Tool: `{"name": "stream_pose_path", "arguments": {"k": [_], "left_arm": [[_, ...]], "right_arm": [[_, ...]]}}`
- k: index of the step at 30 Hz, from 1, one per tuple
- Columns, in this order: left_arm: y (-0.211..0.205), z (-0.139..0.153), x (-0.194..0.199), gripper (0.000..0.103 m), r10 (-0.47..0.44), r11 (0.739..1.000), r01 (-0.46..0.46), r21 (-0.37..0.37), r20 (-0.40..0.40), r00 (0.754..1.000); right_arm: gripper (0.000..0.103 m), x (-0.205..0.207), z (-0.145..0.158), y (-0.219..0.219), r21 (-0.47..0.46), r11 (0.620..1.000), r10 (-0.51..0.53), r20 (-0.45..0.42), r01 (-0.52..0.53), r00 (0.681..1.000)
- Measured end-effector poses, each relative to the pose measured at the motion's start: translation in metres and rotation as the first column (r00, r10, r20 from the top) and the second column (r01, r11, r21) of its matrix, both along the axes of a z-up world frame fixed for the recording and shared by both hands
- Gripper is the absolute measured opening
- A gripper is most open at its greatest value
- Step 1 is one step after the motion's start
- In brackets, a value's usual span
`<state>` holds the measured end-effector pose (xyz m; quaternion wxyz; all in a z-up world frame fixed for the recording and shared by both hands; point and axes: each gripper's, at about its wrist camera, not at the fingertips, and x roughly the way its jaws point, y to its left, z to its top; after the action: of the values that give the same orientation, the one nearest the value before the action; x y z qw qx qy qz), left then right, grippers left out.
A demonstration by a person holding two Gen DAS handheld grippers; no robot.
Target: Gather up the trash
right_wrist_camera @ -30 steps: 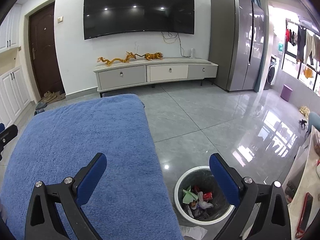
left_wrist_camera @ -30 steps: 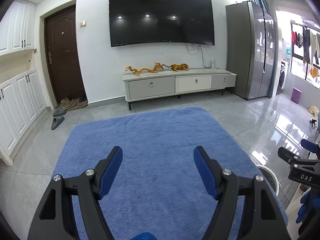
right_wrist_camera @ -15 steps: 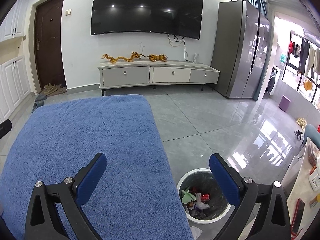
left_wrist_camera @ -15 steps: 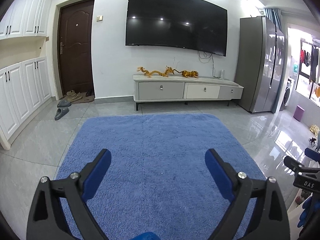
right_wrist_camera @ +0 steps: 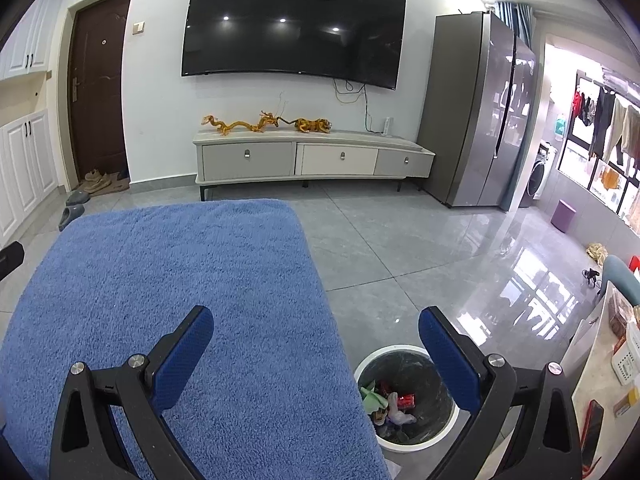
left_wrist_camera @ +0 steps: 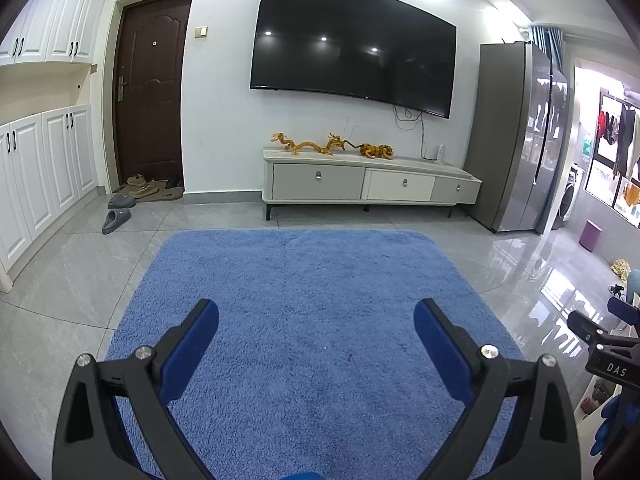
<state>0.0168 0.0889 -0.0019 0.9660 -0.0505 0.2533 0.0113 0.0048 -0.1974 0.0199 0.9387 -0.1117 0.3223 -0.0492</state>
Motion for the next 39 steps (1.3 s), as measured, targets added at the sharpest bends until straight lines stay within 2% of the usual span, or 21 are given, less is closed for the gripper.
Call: {"name": "stream_pose_path", "arguments": {"k": [8, 21, 29, 39], "left_arm": [[-0.002, -0.002, 0.003, 0.099, -0.006, 1.000, 0.007, 0.013, -0.009, 1.000], [-0.022, -0.007, 0.012, 0.099, 0.010, 0.997, -0.007, 0.077, -0.038, 0.999], [-0.048, -0.013, 0.020, 0.099, -0.007, 0.992, 0.015, 0.126, -0.062, 0.998], [-0.089, -0.012, 0.033, 0.099, -0.067, 0.982, 0.079, 0.171, -0.070, 0.995]], "right_arm": [[0.103, 0.005, -0.005, -0.006, 0.014, 1.000, -0.020, 0.001, 0.020, 1.000], [0.103, 0.013, -0.019, -0.021, 0.042, 0.999, -0.013, -0.014, 0.014, 1.000], [0.103, 0.015, -0.029, -0.039, 0.064, 0.997, -0.033, -0.028, 0.034, 0.999], [0.103, 0.009, -0.023, -0.080, 0.056, 0.991, -0.123, -0.005, 0.123, 0.992]]}}
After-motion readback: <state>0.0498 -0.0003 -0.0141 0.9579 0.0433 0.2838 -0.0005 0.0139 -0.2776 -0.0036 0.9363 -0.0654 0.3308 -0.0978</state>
